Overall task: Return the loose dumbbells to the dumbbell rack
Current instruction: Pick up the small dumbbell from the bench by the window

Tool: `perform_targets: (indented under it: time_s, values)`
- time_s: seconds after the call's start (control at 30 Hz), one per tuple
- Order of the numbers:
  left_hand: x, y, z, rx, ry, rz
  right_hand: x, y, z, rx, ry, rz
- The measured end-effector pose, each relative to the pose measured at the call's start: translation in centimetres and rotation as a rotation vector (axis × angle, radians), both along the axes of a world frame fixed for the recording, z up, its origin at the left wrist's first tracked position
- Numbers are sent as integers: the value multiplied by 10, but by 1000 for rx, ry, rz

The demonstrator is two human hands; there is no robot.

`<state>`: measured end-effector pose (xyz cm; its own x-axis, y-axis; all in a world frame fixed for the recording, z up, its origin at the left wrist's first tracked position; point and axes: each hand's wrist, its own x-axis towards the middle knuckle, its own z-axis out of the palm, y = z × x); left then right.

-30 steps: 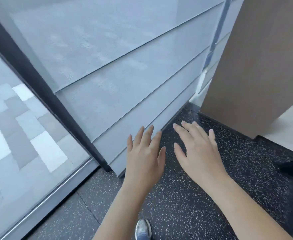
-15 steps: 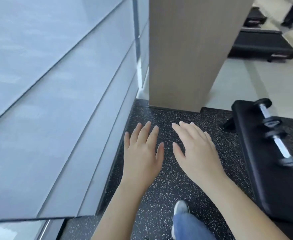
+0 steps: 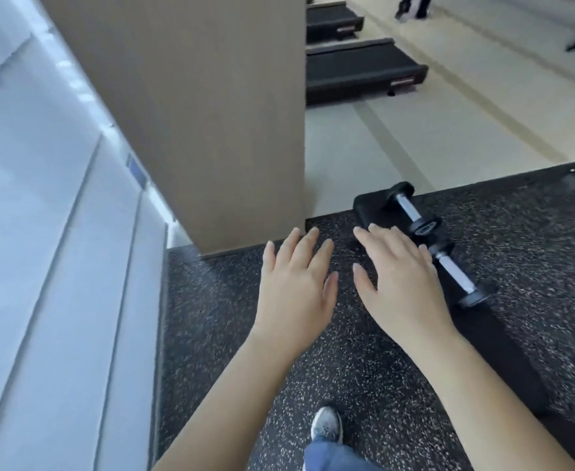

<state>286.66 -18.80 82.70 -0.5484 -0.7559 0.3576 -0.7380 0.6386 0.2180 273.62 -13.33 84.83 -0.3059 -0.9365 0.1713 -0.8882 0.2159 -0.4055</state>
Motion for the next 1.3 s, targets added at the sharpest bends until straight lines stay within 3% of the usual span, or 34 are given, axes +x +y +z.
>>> perform_targets:
  time_s: [0.47, 0.9, 1.3]
  values:
    - [-131, -131, -46, 120, -28, -244, -112, -82, -34, 73, 1, -313]
    - [-219, -341, -49, 126, 42, -560, -161, -259, -34, 93, 86, -595]
    - [-325, -411, -86, 244, 68, -736, -239, -306, -63, 90, 75, -834]
